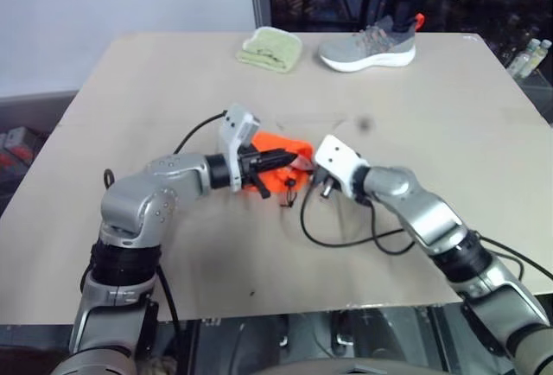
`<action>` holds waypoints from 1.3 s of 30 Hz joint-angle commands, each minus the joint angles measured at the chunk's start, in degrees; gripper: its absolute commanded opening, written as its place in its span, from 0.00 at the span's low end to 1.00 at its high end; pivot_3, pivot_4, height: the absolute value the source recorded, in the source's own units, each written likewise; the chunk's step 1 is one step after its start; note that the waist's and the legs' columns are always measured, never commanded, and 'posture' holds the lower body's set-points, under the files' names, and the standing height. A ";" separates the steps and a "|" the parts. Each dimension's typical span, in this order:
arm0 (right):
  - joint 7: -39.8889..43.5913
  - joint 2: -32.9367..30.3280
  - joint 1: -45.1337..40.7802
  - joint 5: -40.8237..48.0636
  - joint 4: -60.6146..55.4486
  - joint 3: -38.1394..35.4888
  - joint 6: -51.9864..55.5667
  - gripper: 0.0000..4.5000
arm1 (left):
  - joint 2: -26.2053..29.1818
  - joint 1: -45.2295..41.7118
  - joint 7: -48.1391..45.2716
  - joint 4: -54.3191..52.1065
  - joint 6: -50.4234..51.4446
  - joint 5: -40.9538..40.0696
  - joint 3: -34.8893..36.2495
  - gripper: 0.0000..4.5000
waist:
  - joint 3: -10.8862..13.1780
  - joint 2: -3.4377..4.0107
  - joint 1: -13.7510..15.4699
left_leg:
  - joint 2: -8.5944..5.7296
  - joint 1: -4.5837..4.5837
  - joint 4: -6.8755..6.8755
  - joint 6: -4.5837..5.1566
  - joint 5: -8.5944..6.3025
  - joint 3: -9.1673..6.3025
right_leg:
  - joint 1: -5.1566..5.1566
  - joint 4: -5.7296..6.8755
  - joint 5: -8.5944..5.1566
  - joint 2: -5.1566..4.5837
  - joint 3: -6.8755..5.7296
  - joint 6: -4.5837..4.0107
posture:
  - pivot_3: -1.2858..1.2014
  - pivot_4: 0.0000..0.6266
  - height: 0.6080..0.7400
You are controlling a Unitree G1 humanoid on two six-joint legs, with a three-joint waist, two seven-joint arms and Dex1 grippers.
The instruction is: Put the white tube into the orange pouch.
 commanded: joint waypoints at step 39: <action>-0.93 14.81 10.34 30.60 -10.69 -30.45 36.26 0.68 | -0.88 -0.55 1.71 -0.58 -1.68 -0.67 2.62 0.00 | 0.01 0.02 0.06 | -0.05 0.00 -0.02 0.04 -0.03 -0.09 | 0.08 -0.02 0.10 -0.04 -0.08 -0.16 | 0.52 0.24 1.00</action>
